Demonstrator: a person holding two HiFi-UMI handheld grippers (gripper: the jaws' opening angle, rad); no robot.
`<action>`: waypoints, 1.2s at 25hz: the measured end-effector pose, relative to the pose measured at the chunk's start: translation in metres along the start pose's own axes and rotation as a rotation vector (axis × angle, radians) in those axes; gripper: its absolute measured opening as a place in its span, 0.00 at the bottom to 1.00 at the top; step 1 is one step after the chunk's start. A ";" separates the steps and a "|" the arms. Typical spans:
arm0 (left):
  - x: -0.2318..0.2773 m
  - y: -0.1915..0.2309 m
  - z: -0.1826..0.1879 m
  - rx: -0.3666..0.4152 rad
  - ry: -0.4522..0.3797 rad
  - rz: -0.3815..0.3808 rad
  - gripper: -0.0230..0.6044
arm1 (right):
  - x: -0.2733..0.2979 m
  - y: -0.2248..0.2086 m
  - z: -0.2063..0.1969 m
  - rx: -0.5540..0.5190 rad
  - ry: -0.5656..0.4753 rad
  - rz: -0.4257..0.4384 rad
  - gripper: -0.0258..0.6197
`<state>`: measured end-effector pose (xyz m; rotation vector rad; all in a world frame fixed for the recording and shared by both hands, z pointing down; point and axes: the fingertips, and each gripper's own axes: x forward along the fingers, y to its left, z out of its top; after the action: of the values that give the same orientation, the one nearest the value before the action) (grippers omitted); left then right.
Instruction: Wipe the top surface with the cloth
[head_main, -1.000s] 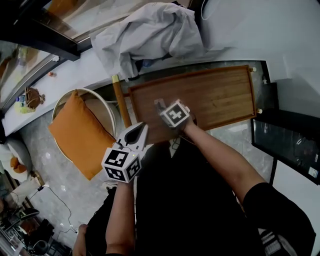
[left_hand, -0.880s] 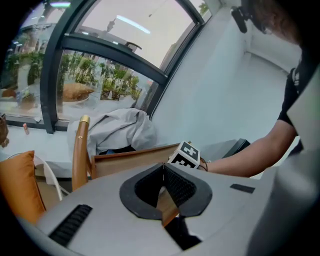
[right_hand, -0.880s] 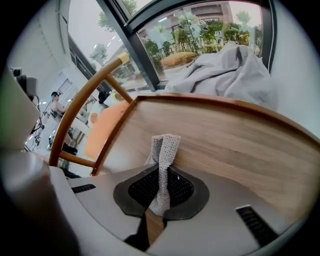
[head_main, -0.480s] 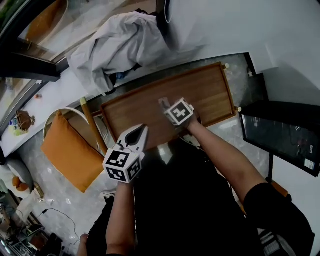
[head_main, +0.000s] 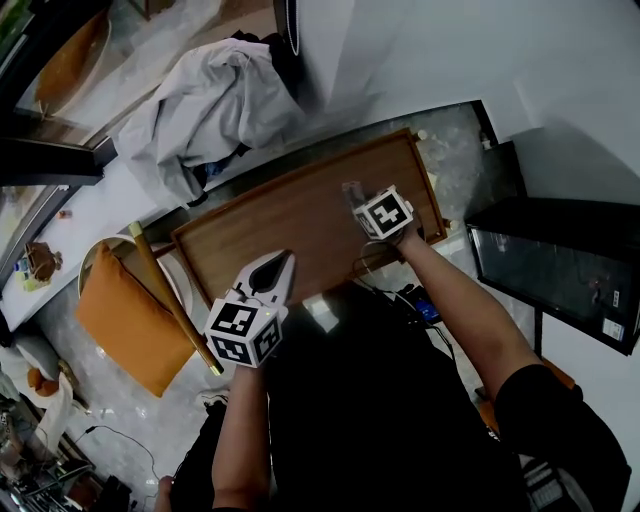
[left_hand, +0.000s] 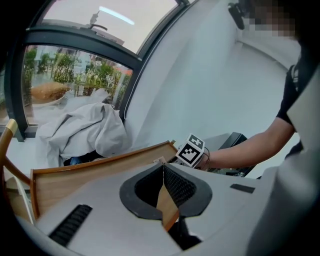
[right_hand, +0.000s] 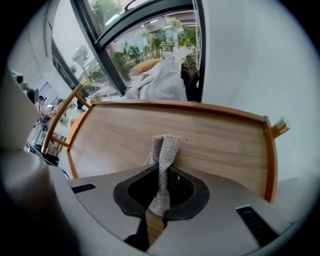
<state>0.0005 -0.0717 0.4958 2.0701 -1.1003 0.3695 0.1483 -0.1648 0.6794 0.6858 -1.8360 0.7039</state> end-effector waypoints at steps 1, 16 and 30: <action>0.004 -0.002 0.002 0.003 -0.001 -0.002 0.06 | -0.004 -0.011 -0.003 0.030 -0.001 -0.002 0.10; 0.007 -0.009 0.008 0.021 -0.005 0.007 0.06 | -0.042 -0.106 -0.032 0.139 0.008 -0.155 0.10; -0.046 0.011 0.011 -0.007 -0.080 0.020 0.06 | -0.057 -0.141 -0.044 0.192 0.088 -0.387 0.10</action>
<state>-0.0365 -0.0568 0.4687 2.0842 -1.1689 0.2945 0.2962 -0.2195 0.6622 1.0841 -1.5072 0.6434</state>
